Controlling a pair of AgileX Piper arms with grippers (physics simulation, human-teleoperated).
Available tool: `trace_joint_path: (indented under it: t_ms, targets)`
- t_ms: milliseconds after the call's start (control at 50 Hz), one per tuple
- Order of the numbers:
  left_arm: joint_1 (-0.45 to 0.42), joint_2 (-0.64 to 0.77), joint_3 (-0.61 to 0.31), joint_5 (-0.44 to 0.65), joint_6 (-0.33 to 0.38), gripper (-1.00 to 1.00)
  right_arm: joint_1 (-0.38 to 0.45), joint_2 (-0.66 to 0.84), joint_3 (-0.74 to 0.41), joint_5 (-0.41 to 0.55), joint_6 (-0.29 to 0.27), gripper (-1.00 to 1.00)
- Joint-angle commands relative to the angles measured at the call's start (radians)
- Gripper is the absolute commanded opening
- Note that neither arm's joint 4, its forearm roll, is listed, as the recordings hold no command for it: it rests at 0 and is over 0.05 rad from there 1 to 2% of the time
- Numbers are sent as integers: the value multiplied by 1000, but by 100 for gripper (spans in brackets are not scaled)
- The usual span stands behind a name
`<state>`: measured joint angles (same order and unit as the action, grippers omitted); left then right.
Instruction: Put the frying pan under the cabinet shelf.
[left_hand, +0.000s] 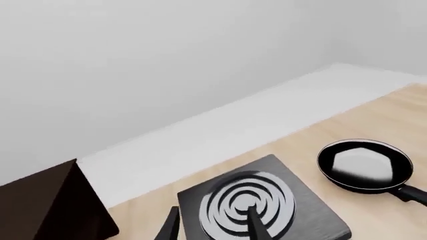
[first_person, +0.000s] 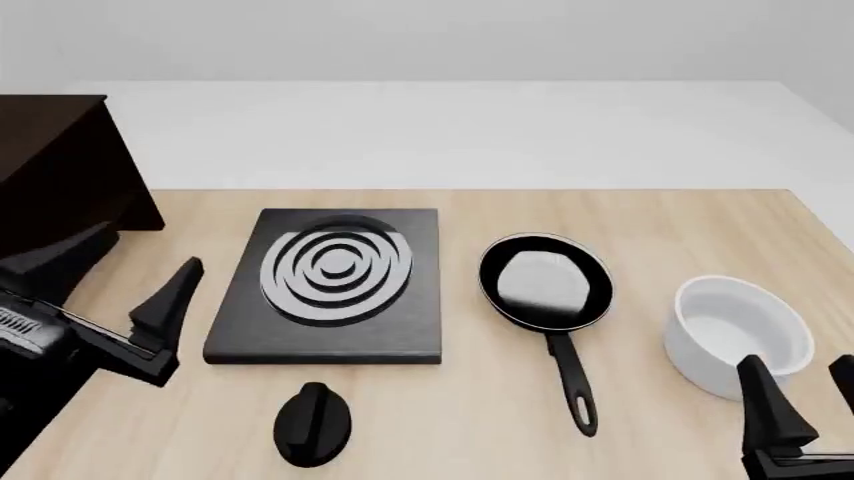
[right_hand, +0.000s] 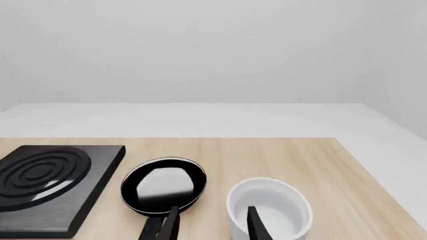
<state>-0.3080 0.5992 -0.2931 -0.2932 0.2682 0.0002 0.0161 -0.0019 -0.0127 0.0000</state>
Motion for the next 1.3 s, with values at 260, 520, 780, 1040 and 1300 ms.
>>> trace_joint_path:
  t_ms: [260,520,780,1040,1300]
  targets:
    - [-215,296,-71,-213,323,100,0,0,0,0,0,100]
    - [-330,414,-92,-295,483,100,0,0,0,0,0,100]
    - [-409,558,-128,-389,551,100,0,0,0,0,0,100]
    - [-465,683,-139,-459,661,100,0,0,0,0,0,100]
    - [-540,786,-162,-500,740,100,0,0,0,0,0,100]
